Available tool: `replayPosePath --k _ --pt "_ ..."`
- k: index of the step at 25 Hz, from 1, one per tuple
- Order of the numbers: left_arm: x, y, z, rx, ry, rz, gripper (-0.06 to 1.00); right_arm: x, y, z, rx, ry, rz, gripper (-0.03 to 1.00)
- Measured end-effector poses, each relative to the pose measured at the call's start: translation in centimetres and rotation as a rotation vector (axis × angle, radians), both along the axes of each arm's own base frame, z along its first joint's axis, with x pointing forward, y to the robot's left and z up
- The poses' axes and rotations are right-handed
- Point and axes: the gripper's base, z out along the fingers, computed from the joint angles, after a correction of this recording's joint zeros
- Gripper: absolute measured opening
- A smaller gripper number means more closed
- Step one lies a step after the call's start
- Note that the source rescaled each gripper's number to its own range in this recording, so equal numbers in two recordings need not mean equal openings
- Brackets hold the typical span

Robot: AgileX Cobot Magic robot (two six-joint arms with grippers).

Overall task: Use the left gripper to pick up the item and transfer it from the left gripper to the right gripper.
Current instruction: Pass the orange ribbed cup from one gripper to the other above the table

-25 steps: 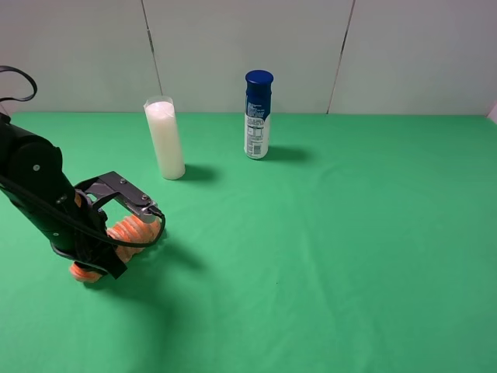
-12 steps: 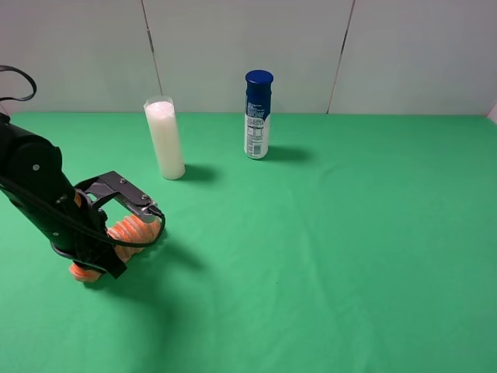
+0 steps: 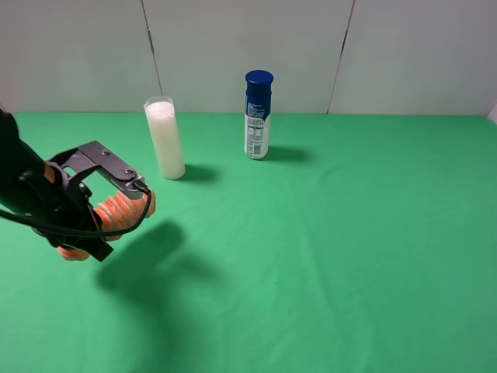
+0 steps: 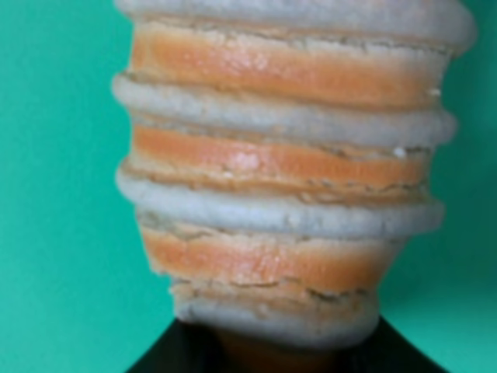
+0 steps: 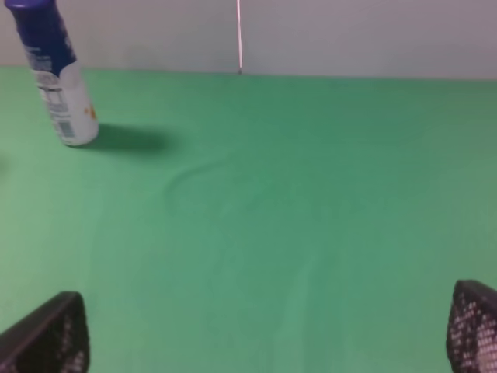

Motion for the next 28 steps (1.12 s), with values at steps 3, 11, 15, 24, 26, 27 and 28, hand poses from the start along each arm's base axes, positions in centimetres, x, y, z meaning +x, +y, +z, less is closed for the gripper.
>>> replayPosePath --k 3,11,15,24,26,27,28 --pt "-0.6 0.3 1.4 0.000 -0.023 -0.029 0.04 0.0 0.0 0.0 -0.005 0.000 0.000 1.00" --pt "-2.1 1.1 4.0 -0.003 -0.059 -0.054 0.03 0.0 0.0 0.0 -0.006 -0.001 0.000 1.00" --pt "-2.3 1.2 4.8 0.009 -0.064 -0.104 0.02 0.0 0.0 0.0 -0.005 -0.001 0.001 1.00" --pt "-0.3 0.2 8.9 -0.016 -0.150 -0.135 0.02 0.0 0.1 0.0 0.004 -0.001 0.007 1.00" --pt "-0.3 -0.4 9.4 -0.017 -0.170 -0.181 0.02 0.0 0.1 0.0 0.005 -0.001 0.008 1.00" --pt "-0.3 -0.8 9.6 -0.017 -0.177 -0.211 0.02 0.0 0.1 0.0 0.006 -0.001 0.008 1.00" --pt "-0.5 -1.3 9.7 -0.016 -0.183 -0.246 0.02 0.0 0.1 0.0 0.006 -0.001 0.009 1.00"
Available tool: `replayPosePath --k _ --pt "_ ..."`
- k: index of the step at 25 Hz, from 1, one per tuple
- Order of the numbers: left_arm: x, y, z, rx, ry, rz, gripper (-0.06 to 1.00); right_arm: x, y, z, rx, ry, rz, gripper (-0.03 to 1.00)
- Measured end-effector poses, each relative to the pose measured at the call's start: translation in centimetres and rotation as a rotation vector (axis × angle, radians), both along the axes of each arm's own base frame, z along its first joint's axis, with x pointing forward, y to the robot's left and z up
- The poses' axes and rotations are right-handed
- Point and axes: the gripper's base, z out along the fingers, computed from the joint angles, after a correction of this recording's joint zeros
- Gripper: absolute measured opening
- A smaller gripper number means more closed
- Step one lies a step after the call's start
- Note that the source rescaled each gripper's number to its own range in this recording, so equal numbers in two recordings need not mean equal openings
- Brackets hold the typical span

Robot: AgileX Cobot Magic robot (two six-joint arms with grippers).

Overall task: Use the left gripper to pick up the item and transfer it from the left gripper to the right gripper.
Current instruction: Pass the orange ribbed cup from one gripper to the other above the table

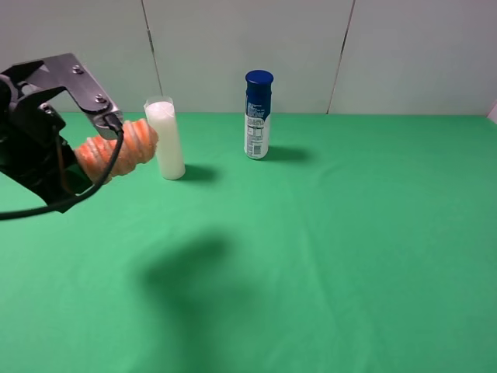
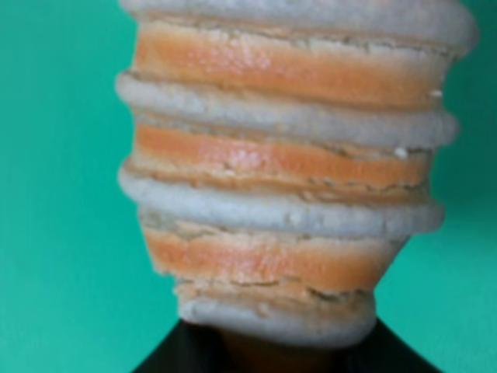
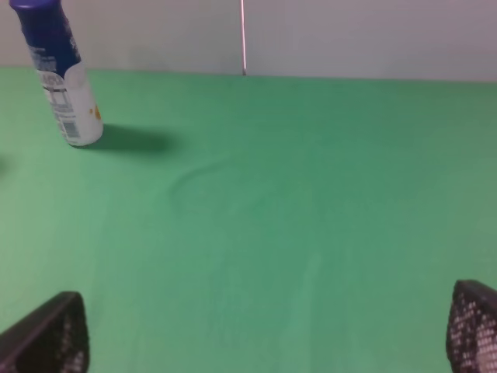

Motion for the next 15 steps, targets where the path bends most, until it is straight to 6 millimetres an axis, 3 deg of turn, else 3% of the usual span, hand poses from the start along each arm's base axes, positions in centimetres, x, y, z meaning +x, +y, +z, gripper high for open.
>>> replayPosePath --k 8,15 --pt "-1.2 -3.8 0.5 -0.046 -0.112 -0.224 0.02 0.4 0.2 0.0 0.017 0.030 0.012 1.00" --pt "-1.5 -6.1 0.7 -0.105 -0.195 -0.316 0.02 3.5 0.9 0.5 0.069 0.186 0.048 1.00"
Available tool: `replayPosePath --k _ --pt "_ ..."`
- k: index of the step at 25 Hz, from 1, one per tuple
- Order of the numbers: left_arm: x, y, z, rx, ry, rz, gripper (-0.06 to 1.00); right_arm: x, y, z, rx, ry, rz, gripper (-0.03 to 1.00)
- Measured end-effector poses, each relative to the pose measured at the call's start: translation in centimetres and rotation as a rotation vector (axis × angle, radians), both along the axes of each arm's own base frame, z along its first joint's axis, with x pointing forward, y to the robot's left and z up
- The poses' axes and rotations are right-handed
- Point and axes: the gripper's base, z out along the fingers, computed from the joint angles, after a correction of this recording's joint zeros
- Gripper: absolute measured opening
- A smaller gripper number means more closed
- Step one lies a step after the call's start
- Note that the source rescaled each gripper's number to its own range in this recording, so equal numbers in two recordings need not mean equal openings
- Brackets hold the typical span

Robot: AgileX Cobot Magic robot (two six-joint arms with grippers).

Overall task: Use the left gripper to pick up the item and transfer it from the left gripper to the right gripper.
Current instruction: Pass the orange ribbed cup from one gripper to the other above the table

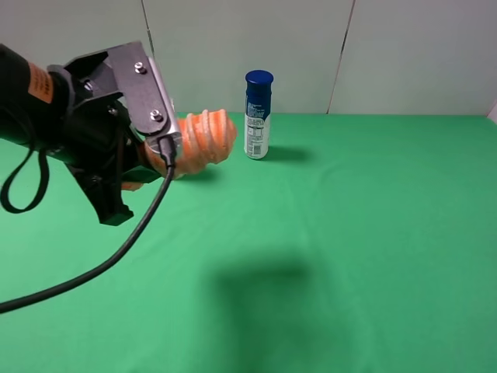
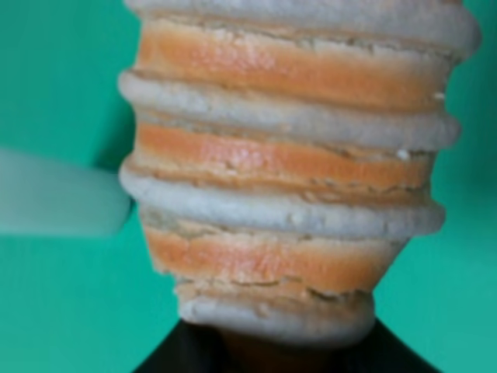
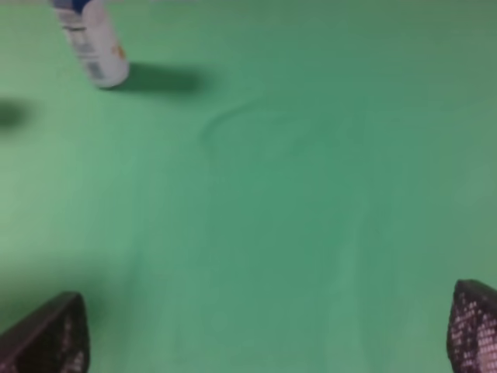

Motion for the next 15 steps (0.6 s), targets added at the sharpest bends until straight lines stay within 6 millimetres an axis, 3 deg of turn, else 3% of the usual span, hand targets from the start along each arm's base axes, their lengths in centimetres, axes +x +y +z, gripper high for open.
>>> replayPosePath --k 15 --pt "1.7 -7.1 -2.9 0.016 0.005 -0.150 0.00 6.4 3.2 0.3 0.218 0.100 0.250 1.00"
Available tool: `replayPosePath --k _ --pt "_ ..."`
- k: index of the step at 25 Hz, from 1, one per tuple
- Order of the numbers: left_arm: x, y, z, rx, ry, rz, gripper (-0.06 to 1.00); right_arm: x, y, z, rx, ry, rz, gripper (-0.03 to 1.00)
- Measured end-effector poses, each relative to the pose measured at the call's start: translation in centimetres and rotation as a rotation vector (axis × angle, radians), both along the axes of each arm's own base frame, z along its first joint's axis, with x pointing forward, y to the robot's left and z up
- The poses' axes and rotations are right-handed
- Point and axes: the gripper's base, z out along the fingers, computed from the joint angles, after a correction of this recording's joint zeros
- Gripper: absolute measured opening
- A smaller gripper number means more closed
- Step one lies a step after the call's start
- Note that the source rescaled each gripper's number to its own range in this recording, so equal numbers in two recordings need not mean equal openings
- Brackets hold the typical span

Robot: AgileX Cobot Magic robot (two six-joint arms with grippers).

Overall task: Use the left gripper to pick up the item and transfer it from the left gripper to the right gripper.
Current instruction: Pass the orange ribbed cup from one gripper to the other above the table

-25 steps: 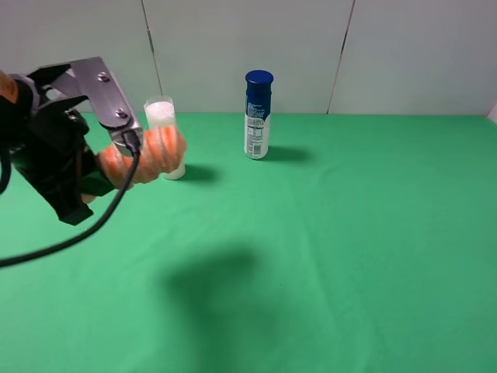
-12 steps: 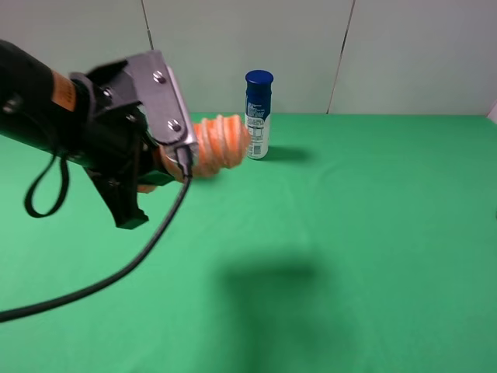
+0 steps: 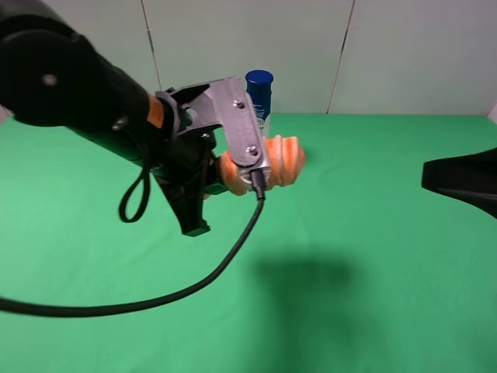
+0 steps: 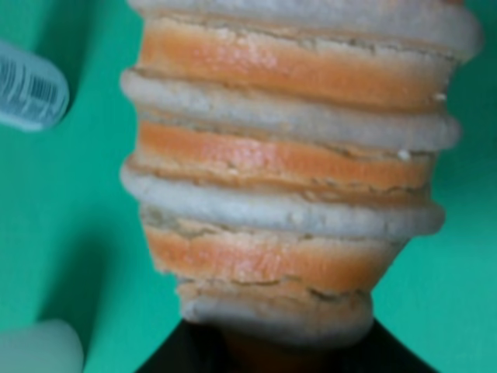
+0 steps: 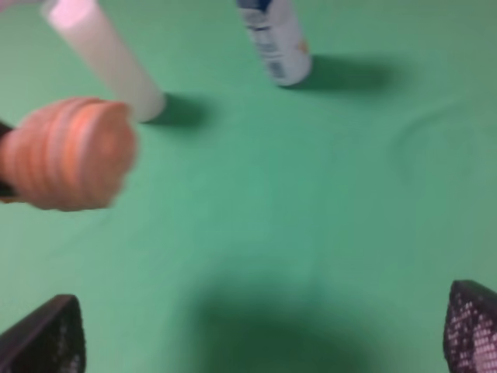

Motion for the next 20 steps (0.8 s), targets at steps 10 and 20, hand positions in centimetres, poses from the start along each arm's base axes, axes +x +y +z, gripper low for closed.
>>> replayPosePath --k 10,20 --pt "-0.5 -3.8 0.5 -0.029 -0.026 -0.088 0.00 3.2 1.0 -0.9 0.041 0.027 0.101 1.00" --pt "-2.2 -5.5 0.8 -0.090 -0.066 -0.161 0.00 5.3 1.9 -1.5 0.109 0.018 0.190 1.00"
